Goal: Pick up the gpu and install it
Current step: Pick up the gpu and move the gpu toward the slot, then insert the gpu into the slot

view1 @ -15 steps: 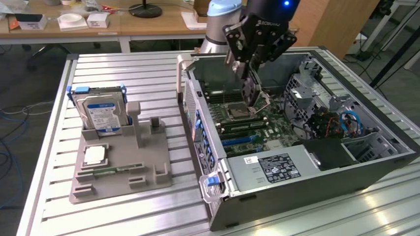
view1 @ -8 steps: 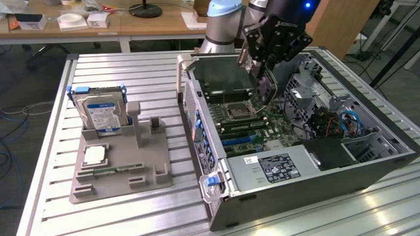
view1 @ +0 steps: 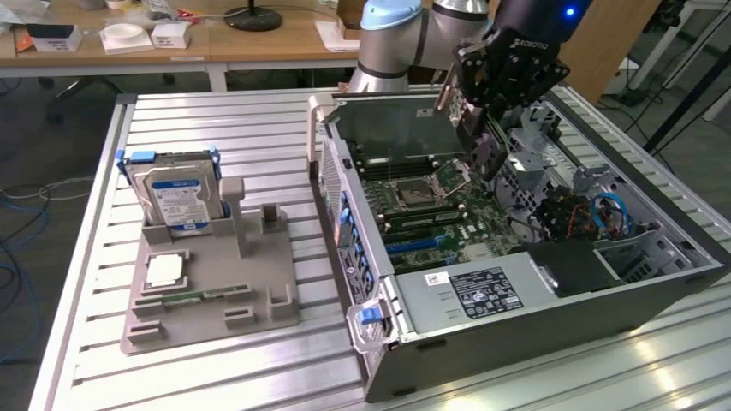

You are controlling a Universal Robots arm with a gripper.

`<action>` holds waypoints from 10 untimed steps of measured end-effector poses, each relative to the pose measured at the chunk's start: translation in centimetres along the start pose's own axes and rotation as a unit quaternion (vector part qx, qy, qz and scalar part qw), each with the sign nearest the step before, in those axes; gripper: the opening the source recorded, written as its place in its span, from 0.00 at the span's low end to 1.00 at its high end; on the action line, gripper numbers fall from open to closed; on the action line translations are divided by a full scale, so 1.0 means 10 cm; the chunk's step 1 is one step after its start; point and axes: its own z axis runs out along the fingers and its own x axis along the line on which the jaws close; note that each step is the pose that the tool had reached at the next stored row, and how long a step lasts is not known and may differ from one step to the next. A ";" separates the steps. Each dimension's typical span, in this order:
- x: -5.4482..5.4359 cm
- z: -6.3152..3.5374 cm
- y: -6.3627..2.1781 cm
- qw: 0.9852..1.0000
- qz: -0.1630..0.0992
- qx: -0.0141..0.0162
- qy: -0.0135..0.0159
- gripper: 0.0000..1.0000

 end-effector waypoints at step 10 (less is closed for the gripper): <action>-0.01 0.000 0.001 1.000 0.000 0.000 0.001 0.26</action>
